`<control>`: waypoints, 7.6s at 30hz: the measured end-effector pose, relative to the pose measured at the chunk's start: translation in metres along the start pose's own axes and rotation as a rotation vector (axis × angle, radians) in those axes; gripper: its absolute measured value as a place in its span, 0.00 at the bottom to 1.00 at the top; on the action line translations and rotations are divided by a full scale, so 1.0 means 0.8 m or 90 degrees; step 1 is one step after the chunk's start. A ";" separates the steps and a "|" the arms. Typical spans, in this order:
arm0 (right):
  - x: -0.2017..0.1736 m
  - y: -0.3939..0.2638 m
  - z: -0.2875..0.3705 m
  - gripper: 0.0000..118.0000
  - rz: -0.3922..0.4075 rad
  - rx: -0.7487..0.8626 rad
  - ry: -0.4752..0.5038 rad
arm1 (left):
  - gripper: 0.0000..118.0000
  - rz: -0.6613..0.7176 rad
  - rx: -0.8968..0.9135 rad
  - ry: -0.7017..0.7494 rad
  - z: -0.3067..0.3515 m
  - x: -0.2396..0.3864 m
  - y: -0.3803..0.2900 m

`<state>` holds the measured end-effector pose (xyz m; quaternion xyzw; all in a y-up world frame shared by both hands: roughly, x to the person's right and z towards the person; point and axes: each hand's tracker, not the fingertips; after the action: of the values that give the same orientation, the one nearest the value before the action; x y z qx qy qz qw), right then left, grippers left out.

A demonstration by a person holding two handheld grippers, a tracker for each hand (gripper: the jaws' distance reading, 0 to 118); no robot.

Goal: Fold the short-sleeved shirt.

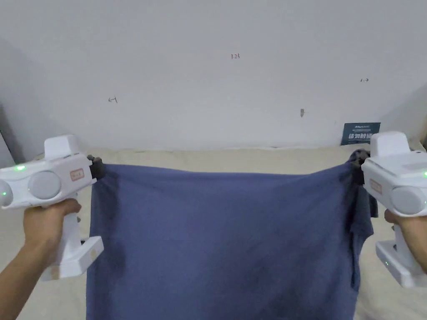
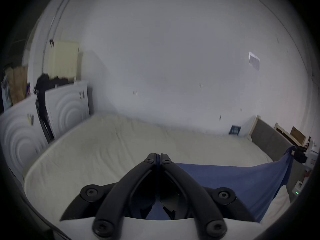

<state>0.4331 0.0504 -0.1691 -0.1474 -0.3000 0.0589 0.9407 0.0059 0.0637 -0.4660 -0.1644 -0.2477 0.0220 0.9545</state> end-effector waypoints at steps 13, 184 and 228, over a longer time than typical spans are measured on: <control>0.035 0.181 0.012 0.06 -0.016 0.196 -0.013 | 0.02 -0.027 0.185 0.030 0.027 0.027 0.190; -0.056 -0.328 -0.037 0.10 -0.169 -0.389 0.048 | 0.06 -0.020 -0.339 0.042 -0.048 -0.045 -0.349; -0.068 -0.192 0.260 0.01 -0.069 0.059 0.022 | 0.00 -0.099 0.069 -0.012 0.215 0.049 -0.278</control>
<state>0.2712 -0.0561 0.0108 -0.0878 -0.2885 0.0189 0.9532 -0.0511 -0.0894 -0.2338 -0.0922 -0.2669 -0.0373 0.9586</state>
